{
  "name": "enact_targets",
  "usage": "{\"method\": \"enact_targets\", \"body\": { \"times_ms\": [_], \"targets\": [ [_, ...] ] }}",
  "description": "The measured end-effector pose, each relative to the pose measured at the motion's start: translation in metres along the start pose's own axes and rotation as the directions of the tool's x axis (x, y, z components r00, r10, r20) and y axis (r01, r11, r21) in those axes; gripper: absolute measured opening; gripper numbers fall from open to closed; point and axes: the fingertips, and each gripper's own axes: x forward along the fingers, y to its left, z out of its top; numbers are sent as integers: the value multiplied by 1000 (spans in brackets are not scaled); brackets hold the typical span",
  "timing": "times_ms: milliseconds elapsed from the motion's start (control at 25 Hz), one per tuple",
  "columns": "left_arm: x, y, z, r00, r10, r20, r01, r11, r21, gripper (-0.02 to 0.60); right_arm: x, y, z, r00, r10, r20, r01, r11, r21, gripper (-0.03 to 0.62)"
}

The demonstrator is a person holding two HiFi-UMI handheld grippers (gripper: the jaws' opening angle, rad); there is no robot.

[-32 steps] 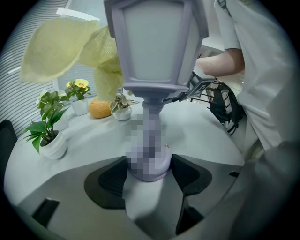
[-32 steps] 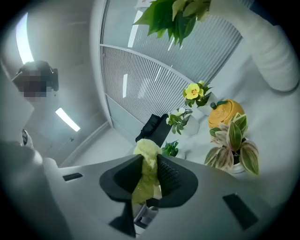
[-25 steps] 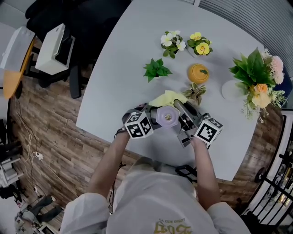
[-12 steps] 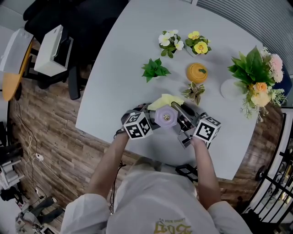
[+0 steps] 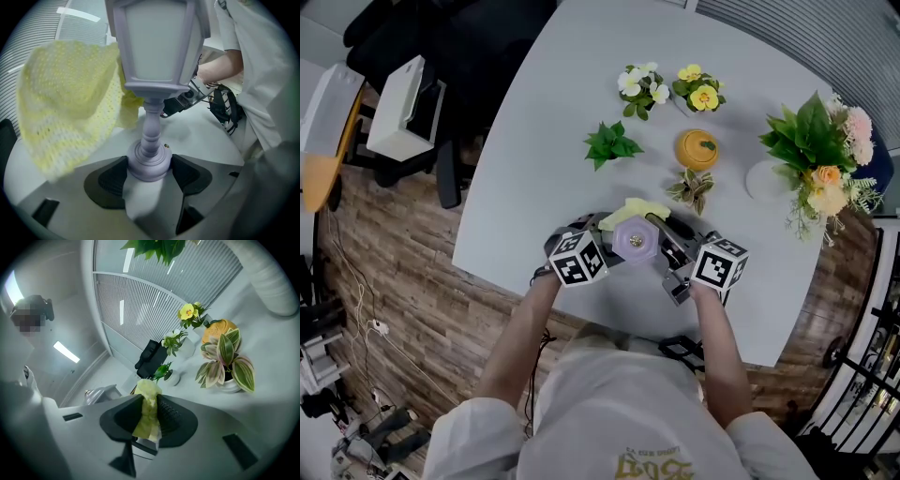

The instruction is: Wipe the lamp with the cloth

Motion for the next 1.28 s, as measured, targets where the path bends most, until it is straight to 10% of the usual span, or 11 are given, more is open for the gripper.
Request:
{"method": "enact_targets", "body": {
  "times_ms": [1280],
  "targets": [
    [0, -1, 0, 1000, -7, -8, 7, 1000, -6, 305, -31, 21, 5, 999, 39, 29, -40, 999, 31, 100]
  ]
}}
